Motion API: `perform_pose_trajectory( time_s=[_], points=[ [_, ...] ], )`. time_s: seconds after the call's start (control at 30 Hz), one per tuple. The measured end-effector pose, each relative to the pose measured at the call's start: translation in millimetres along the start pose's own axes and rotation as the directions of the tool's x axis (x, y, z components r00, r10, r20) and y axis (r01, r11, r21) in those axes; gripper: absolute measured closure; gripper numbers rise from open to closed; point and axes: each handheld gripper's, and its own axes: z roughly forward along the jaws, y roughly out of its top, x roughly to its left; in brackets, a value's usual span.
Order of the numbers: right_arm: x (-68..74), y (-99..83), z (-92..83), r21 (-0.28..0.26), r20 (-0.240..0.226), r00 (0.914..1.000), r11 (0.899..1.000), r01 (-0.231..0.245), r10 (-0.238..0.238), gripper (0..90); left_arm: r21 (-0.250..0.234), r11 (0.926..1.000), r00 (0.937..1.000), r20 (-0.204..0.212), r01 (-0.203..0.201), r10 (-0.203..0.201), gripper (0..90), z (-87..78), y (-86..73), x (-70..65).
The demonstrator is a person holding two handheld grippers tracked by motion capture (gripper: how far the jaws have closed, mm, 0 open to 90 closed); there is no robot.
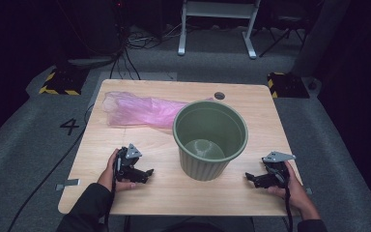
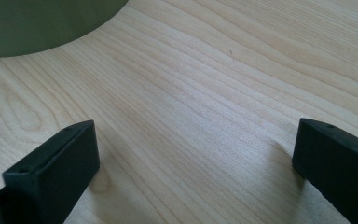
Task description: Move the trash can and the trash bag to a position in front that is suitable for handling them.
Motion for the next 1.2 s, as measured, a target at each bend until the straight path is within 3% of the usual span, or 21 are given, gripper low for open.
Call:
perform_pose_trajectory(
  time_s=[0.17, 0.2, 0.27, 0.3, 0.37, 0.4, 0.47, 0.53, 0.6, 0.73, 0.93, 0.97, 1.07, 1.2],
  points=[
    [-1.9, 0.3, -1.1, 0.003, -0.007, 0.9999, 1.0, 0.012, -0.012, 2.5, 0.0, 0.9998, 0.9997, 0.014, -0.019, 0.019, 0.0, -2.0, -2.0, 0.0],
    [-2.0, 0.5, -1.5, 0.0, -0.006, 0.9999, 1.0, 0.016, -0.016, 4.9, -0.003, 0.9998, 0.9997, 0.017, -0.017, 0.018, 0.1, -2.4, -2.8, -0.5],
    [-2.6, 1.0, -3.0, -0.024, 0.001, 0.9999, 1.0, 0.016, -0.016, 18.9, -0.002, 0.9997, 0.9994, 0.023, -0.026, 0.026, 0.1, -3.9, -4.3, -0.8],
    [-2.7, 2.2, -3.5, -0.032, -0.013, 0.9998, 0.999, 0.013, -0.014, 20.4, -0.001, 0.9996, 0.9993, 0.023, -0.029, 0.029, 0.2, -4.6, -4.9, -0.8],
    [-1.0, 5.3, -2.8, -0.03, -0.023, 0.9994, 0.999, 0.024, -0.025, 13.9, 0.0, 0.9996, 0.9991, 0.028, -0.03, 0.03, 0.3, -6.5, -6.7, -1.3],
    [1.2, 8.1, -2.7, -0.038, -0.018, 0.9991, 0.999, 0.039, -0.04, 18.2, 0.002, 0.9993, 0.999, 0.027, -0.037, 0.037, 0.3, -7.5, -7.6, -1.2],
    [6.8, 16.0, -3.0, -0.051, -0.034, 0.9973, 0.997, 0.063, -0.064, 14.9, -0.002, 0.9994, 0.9991, 0.026, -0.034, 0.034, 0.3, -8.6, -9.3, -1.8],
    [13.0, 25.1, -3.7, -0.078, -0.058, 0.9941, 0.993, 0.087, -0.091, 17.0, -0.001, 0.9994, 0.999, 0.027, -0.034, 0.034, 0.3, -9.9, -10.6, -2.1],
    [18.7, 33.7, -3.2, -0.093, -0.081, 0.988, 0.988, 0.124, -0.131, 16.0, -0.001, 0.9995, 0.9992, 0.027, -0.03, 0.03, 0.3, -11.5, -12.3, -2.7],
    [29.8, 47.0, 1.2, -0.103, -0.132, 0.9672, 0.973, 0.205, -0.217, 15.4, -0.003, 0.9994, 0.999, 0.027, -0.035, 0.035, 0.4, -13.4, -14.5, -2.9],
    [37.9, 58.4, 9.6, -0.125, -0.173, 0.9544, 0.967, 0.224, -0.243, 15.8, -0.002, 0.9994, 0.999, 0.028, -0.035, 0.035, 0.5, -13.6, -14.7, -3.0],
    [40.9, 62.8, 11.6, -0.133, -0.197, 0.9451, 0.962, 0.237, -0.26, 15.1, -0.002, 0.9994, 0.999, 0.028, -0.035, 0.035, 0.5, -13.7, -14.7, -2.9],
    [44.5, 66.9, 12.0, -0.155, -0.217, 0.9372, 0.958, 0.243, -0.273, 15.4, -0.002, 0.9994, 0.999, 0.028, -0.035, 0.035, 0.5, -13.7, -14.6, -2.9],
    [53.6, 71.6, 12.9, -0.179, -0.245, 0.9151, 0.943, 0.282, -0.321, 14.0, -0.002, 0.9994, 0.999, 0.028, -0.035, 0.035, 0.5, -13.6, -14.7, -2.9]
  ],
)
